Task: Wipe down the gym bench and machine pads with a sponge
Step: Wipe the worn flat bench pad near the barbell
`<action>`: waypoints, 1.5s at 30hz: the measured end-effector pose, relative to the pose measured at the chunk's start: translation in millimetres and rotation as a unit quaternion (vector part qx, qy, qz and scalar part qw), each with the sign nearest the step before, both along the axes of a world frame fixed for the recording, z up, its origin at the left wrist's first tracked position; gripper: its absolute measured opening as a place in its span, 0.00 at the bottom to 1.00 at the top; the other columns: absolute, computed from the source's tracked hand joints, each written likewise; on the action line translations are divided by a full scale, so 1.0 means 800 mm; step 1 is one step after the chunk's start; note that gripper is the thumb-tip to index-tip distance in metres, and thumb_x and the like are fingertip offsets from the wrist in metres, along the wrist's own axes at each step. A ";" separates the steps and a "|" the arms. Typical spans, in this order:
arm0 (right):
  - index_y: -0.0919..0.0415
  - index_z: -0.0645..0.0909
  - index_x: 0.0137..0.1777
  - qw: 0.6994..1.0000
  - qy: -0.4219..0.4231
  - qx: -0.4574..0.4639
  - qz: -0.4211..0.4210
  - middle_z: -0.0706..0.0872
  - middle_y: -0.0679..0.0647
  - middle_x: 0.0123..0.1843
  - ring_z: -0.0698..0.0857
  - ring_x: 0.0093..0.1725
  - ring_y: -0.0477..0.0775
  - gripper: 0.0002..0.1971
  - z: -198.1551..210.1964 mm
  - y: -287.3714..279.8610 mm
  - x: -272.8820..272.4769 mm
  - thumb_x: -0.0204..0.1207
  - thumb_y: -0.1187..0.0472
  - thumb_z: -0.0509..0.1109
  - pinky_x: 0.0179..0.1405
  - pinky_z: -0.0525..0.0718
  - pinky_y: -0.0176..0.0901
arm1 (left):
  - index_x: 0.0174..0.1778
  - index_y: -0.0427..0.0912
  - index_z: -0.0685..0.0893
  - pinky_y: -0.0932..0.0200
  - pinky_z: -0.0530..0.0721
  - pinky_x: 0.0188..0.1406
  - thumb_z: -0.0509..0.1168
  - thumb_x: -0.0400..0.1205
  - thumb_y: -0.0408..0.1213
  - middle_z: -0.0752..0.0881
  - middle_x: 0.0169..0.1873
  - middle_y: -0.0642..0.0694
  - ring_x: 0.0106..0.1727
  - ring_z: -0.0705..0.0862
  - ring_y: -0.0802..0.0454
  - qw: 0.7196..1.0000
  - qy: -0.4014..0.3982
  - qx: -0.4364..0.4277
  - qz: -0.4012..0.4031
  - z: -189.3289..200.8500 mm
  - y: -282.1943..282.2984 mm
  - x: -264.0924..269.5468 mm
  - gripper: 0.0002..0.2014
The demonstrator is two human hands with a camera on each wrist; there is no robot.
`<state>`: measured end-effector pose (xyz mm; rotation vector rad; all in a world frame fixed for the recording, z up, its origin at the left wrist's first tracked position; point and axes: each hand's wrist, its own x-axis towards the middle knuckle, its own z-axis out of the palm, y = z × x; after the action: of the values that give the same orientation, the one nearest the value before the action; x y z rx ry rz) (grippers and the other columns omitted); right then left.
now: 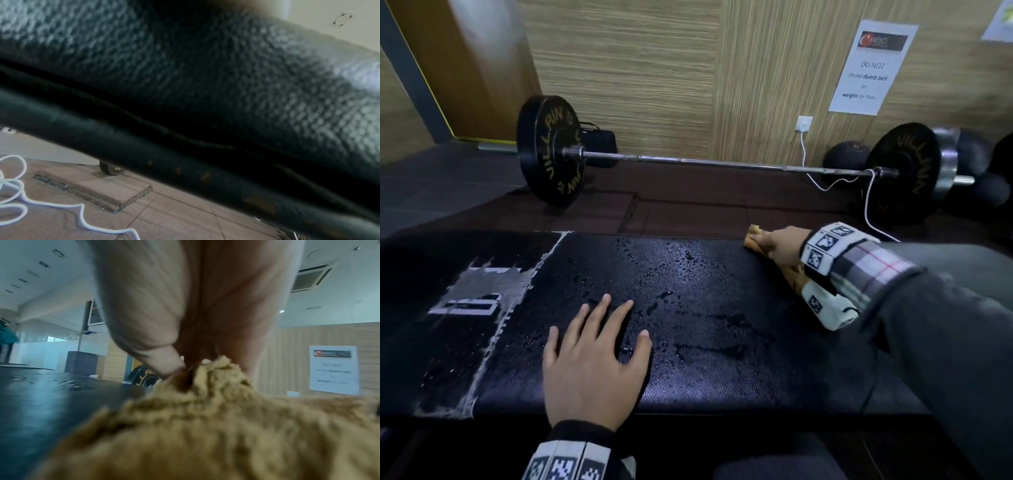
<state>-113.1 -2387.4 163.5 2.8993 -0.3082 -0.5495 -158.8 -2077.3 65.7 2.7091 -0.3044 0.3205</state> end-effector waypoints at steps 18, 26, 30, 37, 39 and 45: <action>0.51 0.54 0.82 0.999 0.004 0.031 -0.007 0.68 0.62 0.78 0.73 0.72 0.64 0.29 -0.005 -0.008 -0.012 0.82 0.64 0.56 0.68 0.73 0.47 | 0.66 0.61 0.83 0.44 0.66 0.75 0.48 0.73 0.67 0.79 0.72 0.58 0.73 0.76 0.54 0.999 -0.008 0.001 -0.031 0.001 0.039 0.016 0.31; 0.55 0.66 0.76 0.994 -0.024 0.050 0.098 0.76 0.60 0.71 0.77 0.67 0.62 0.23 -0.008 0.086 0.062 0.81 0.64 0.57 0.63 0.74 0.43 | 0.66 0.67 0.79 0.44 0.68 0.73 0.50 0.75 0.65 0.78 0.71 0.62 0.74 0.74 0.54 1.000 -0.011 0.027 0.005 0.004 0.064 0.026 0.26; 0.40 0.59 0.79 0.972 0.013 0.118 0.202 0.64 0.52 0.81 0.70 0.75 0.58 0.31 -0.022 0.095 0.048 0.80 0.65 0.59 0.74 0.68 0.47 | 0.65 0.66 0.80 0.43 0.70 0.71 0.52 0.75 0.64 0.79 0.70 0.61 0.73 0.76 0.53 0.999 -0.026 0.017 0.007 0.002 0.066 0.025 0.25; 0.40 0.61 0.78 0.960 0.030 0.188 0.204 0.59 0.43 0.82 0.56 0.81 0.45 0.32 -0.015 0.033 -0.006 0.79 0.69 0.61 0.80 0.49 0.36 | 0.64 0.66 0.81 0.43 0.69 0.71 0.53 0.74 0.63 0.79 0.70 0.61 0.73 0.76 0.53 0.999 -0.031 0.010 0.012 0.004 0.063 0.025 0.25; 0.39 0.60 0.79 0.974 0.016 0.154 0.166 0.61 0.44 0.81 0.60 0.80 0.47 0.32 -0.009 0.024 0.005 0.79 0.66 0.61 0.76 0.52 0.32 | 0.64 0.66 0.81 0.43 0.69 0.71 0.53 0.74 0.63 0.80 0.70 0.61 0.73 0.76 0.53 0.999 -0.031 0.005 0.014 0.004 0.062 0.025 0.25; 0.45 0.61 0.80 0.990 -0.016 0.032 0.133 0.73 0.57 0.75 0.76 0.70 0.61 0.28 -0.011 0.069 0.060 0.80 0.63 0.58 0.70 0.72 0.46 | 0.63 0.65 0.82 0.44 0.69 0.71 0.52 0.73 0.64 0.80 0.69 0.60 0.72 0.76 0.53 0.999 -0.036 0.005 0.018 0.004 0.062 0.023 0.25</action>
<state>-65.0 -2332.1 154.5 2.9450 0.0947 -0.4768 -140.0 -2027.9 68.7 2.7189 -0.2782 0.4279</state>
